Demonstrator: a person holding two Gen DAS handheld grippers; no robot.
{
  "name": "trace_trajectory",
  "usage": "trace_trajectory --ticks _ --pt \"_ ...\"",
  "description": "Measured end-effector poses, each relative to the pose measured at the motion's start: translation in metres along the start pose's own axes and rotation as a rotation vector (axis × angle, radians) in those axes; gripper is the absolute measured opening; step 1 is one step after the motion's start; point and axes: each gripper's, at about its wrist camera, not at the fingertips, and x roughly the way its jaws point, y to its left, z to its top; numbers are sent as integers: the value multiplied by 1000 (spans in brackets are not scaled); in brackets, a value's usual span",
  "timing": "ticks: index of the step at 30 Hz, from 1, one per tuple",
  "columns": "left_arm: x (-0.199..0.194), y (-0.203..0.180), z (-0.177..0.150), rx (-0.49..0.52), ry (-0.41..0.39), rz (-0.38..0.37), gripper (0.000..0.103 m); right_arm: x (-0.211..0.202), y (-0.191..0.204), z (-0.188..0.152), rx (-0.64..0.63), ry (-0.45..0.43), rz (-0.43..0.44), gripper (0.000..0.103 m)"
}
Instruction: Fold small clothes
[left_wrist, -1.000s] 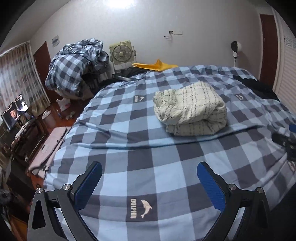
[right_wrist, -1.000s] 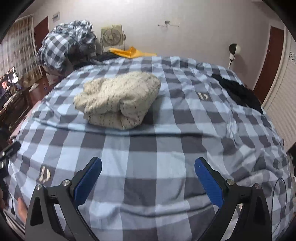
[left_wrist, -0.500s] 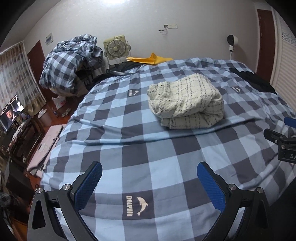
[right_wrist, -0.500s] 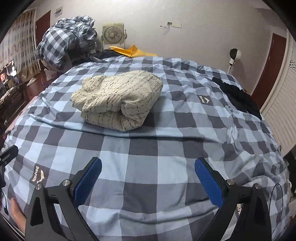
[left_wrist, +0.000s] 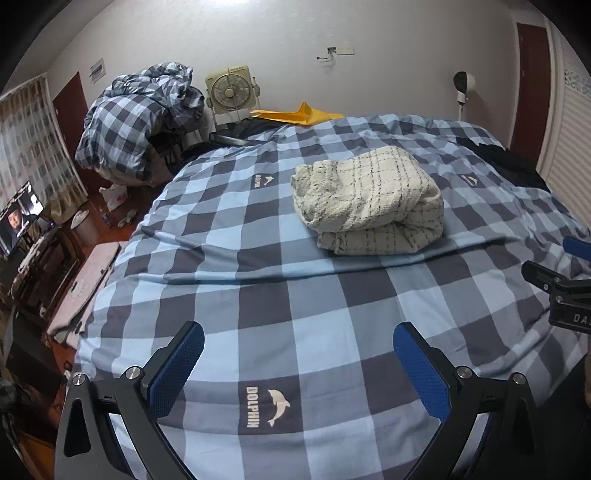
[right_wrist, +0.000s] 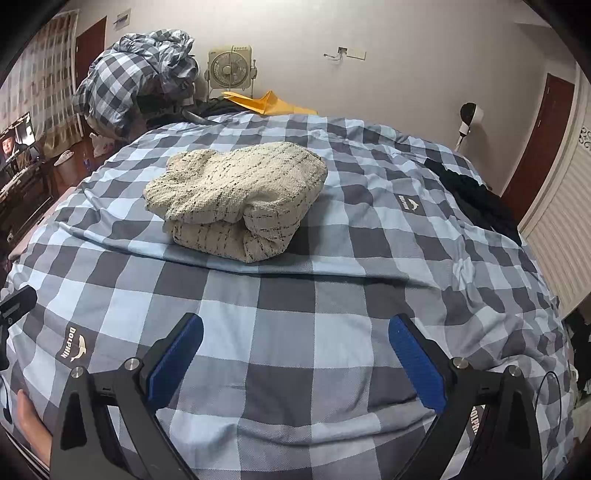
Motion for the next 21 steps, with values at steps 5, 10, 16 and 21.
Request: trace_trajectory --ticks 5,10,16,21 --pt "0 4 0 -16 5 6 103 0 0 0 2 6 -3 99" --pt "1 6 1 -33 10 0 103 0 1 -1 -3 10 -7 99" --pt "-1 3 0 -16 2 6 103 -2 3 -2 -3 9 -11 99" --pt "-2 -1 1 -3 9 -4 103 -2 3 -2 -1 17 -11 99"
